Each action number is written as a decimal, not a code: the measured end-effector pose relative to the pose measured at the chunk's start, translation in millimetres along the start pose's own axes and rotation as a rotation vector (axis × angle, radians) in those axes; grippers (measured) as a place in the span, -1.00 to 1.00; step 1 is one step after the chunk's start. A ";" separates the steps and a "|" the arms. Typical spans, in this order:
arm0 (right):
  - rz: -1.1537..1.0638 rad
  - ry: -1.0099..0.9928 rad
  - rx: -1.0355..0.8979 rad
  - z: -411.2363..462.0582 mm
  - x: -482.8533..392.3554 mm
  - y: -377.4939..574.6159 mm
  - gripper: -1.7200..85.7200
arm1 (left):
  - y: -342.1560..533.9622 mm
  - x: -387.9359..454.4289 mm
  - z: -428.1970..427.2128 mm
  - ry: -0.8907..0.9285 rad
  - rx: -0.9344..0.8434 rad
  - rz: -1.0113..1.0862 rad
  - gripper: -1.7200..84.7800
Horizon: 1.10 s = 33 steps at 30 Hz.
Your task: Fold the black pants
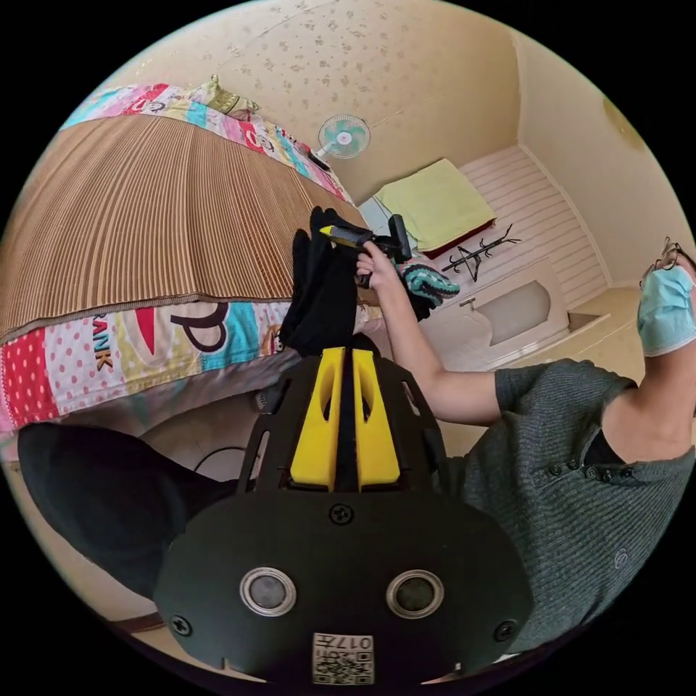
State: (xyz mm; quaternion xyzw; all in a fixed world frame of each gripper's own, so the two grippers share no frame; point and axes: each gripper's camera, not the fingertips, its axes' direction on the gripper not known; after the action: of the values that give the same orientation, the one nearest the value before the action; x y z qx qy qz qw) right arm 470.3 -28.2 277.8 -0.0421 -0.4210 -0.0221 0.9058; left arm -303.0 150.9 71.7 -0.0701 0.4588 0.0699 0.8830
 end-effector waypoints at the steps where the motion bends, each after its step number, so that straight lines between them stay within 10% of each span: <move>1: -0.082 -0.109 0.058 -27.9 -12.0 11.6 -0.91 | -9.6 -1.0 1.0 -0.004 0.021 0.000 -0.85; 10: -0.533 -1.153 0.452 -160.7 -49.2 68.8 -0.92 | -80.3 24.8 8.2 -0.056 0.126 0.035 -0.63; 19: -0.676 -1.063 0.482 -207.0 -82.0 73.2 -0.92 | -14.9 107.7 -44.6 -0.287 0.477 0.400 -0.73; 28: -0.782 -0.987 0.553 -224.8 -68.9 101.1 -0.91 | -15.7 101.4 -133.6 0.136 0.613 0.645 -0.93; 33: -0.436 -0.744 0.406 -165.5 -8.6 93.6 -0.92 | -58.3 32.9 -115.0 0.102 0.460 0.293 -0.96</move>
State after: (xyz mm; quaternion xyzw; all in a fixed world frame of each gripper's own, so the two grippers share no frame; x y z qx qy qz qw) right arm 597.8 49.3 159.5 0.2198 -0.7116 -0.1123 0.6578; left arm -365.5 74.1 -17.3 0.1958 0.5118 0.0872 0.8319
